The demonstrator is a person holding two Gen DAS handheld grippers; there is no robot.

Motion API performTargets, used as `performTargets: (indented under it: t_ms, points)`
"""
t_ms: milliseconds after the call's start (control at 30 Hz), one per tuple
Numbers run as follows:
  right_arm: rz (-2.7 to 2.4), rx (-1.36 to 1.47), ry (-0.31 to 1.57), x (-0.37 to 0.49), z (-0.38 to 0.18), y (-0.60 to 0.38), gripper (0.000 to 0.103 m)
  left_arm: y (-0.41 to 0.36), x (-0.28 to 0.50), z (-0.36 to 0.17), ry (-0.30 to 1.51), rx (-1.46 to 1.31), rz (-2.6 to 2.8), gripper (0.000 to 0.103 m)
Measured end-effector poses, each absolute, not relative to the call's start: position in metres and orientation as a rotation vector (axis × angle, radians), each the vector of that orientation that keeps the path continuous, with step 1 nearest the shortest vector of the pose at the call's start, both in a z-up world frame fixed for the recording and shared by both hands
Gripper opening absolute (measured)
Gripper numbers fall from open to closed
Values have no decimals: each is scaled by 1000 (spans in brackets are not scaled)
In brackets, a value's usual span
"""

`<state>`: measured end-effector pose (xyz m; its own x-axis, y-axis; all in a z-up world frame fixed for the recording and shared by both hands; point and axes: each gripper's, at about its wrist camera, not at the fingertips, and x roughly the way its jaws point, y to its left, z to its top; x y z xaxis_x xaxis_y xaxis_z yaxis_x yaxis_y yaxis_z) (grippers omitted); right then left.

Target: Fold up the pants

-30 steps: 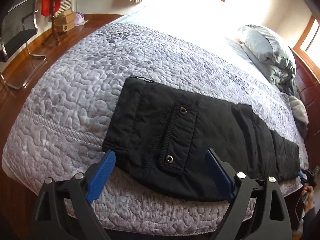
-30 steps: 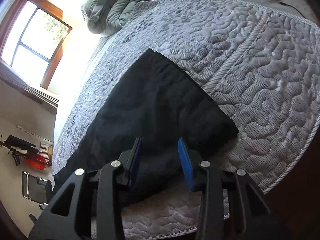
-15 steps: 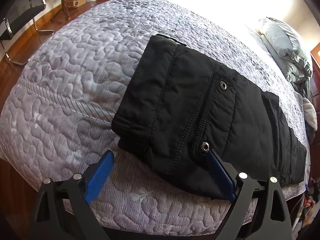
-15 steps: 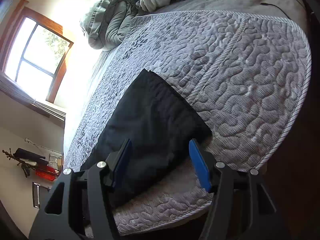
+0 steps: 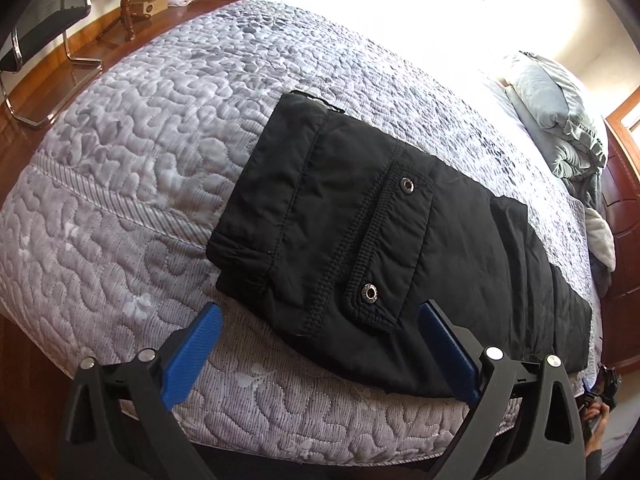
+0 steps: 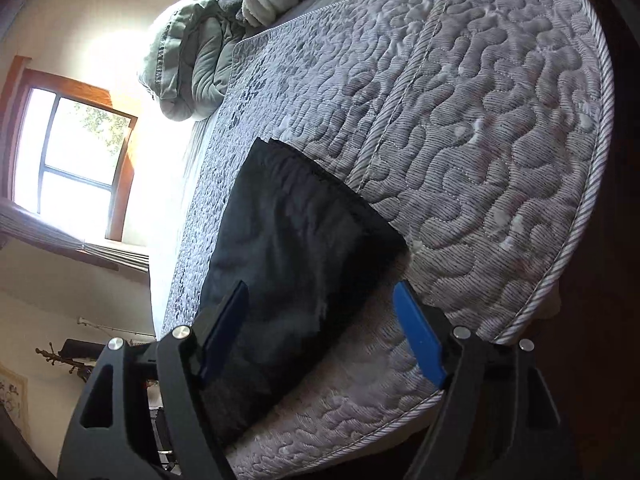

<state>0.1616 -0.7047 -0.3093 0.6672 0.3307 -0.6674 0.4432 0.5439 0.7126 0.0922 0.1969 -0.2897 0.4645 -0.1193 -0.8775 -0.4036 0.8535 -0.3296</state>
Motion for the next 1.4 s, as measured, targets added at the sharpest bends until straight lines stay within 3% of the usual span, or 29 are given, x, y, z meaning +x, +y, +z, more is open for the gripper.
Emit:
performTargets:
  t_ms: [533,1033,1267,1300,1333,1400]
  points:
    - [7,1122,777,175,-351,-719,77,183,103,-316,1173,-559,224,99]
    - [52,1129,703,178,-354,-713,77,175,101,-323,1163,-587,248,99]
    - [81,1150,693,181,-358,-716,64,181,105,-321,1161,-591,251,99]
    - [84,1145,699,183,-358,-715,56,182,105,-321,1160,-600,253,99]
    - [87,1149,705,185,-360,-715,39,184,106,-320,1156,-606,254,99]
    - [87,1165,709,186,-362,-715,28,185,107,-317,1149,-605,255,99]
